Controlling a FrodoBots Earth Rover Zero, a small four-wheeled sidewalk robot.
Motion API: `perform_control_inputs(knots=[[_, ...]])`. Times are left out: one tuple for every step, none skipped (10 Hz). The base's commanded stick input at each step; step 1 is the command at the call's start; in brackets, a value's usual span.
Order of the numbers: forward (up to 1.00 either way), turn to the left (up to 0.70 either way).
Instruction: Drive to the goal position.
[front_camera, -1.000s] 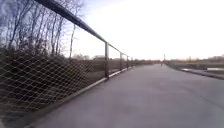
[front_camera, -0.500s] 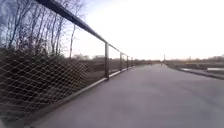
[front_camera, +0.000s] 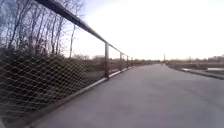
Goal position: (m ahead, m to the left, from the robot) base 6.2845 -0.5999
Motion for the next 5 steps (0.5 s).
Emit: perform_control_inputs(knots=[[0.06, 0.02], [0.07, 0.02], [0.06, 0.02], [0.06, 0.02], [0.07, 0.02]])
